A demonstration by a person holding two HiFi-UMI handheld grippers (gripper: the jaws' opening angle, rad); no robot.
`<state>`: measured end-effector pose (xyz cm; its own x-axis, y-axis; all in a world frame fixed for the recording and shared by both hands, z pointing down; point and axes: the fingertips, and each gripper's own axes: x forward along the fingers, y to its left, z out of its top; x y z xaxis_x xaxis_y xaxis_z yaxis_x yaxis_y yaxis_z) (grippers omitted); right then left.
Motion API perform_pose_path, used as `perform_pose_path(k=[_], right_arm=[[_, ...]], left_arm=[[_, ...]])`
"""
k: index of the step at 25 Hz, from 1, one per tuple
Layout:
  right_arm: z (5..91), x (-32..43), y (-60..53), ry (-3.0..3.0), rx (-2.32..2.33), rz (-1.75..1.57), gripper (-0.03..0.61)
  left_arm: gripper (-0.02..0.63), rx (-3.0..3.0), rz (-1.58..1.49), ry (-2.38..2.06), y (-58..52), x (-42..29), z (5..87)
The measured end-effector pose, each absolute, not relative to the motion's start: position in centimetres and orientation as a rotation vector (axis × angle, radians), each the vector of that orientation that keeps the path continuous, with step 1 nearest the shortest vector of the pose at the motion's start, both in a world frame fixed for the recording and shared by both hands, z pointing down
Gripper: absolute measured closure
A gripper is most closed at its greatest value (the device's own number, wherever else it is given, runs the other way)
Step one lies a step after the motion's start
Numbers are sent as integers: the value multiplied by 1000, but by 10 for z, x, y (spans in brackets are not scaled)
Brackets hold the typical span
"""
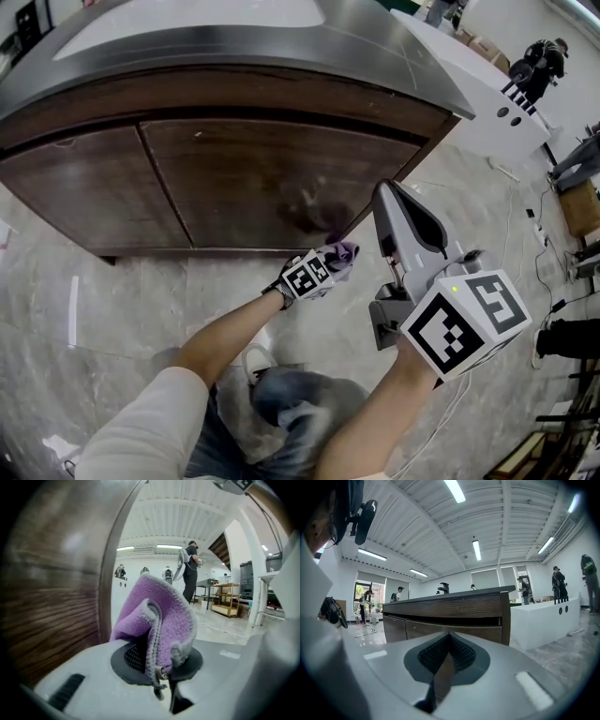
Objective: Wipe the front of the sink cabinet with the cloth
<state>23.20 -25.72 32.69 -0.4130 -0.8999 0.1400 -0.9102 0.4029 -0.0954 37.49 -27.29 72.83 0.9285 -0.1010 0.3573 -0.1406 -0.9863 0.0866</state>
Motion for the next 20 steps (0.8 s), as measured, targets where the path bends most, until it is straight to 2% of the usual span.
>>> perform_pose_path(k=[4,9,20], right_arm=[[330,225,-260,-2586,1626,244,571],[331,207,-262,-2618,1563,238,571],[335,114,-266,-2746,1248,168,571]], left_arm=[[563,3061,477,-77,-242,378,704],[564,3119,433,-162,-242,344,682],[563,3159,370,-670,-271,192,591]])
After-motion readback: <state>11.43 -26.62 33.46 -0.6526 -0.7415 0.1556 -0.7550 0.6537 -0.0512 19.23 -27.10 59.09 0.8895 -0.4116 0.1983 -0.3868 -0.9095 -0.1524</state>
